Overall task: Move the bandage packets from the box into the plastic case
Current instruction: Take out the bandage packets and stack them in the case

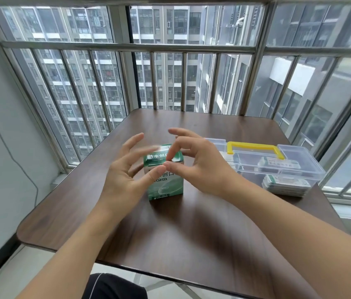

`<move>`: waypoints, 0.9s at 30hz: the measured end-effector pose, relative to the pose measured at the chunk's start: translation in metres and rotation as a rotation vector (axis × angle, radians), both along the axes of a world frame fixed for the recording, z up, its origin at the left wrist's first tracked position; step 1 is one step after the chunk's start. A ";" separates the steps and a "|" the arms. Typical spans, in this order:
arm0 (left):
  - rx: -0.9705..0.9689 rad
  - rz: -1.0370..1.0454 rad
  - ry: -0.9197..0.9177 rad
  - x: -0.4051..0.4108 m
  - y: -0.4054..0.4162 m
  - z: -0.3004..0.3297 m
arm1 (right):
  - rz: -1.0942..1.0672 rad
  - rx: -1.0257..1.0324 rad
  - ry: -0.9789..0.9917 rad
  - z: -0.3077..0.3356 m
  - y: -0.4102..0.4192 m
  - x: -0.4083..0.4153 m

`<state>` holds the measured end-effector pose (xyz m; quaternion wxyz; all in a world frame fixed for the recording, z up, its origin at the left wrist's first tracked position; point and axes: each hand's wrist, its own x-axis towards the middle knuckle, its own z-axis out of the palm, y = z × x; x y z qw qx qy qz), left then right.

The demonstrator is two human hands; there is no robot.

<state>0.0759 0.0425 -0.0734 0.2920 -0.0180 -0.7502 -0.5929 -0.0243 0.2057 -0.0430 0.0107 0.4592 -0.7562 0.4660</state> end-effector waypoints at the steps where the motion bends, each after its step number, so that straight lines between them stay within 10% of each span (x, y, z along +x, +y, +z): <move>1: 0.107 -0.059 -0.044 -0.001 0.001 0.001 | 0.008 0.036 -0.036 0.005 -0.002 0.001; 10: 0.095 -0.157 -0.145 -0.014 -0.026 -0.005 | 0.070 0.550 0.049 0.048 -0.019 -0.024; 19: 0.144 0.059 0.067 0.027 -0.057 0.014 | 0.239 -0.033 -0.713 0.008 -0.074 0.015; 27: 0.227 0.206 -0.079 0.196 -0.177 0.013 | 0.428 0.060 -0.482 0.024 -0.217 0.149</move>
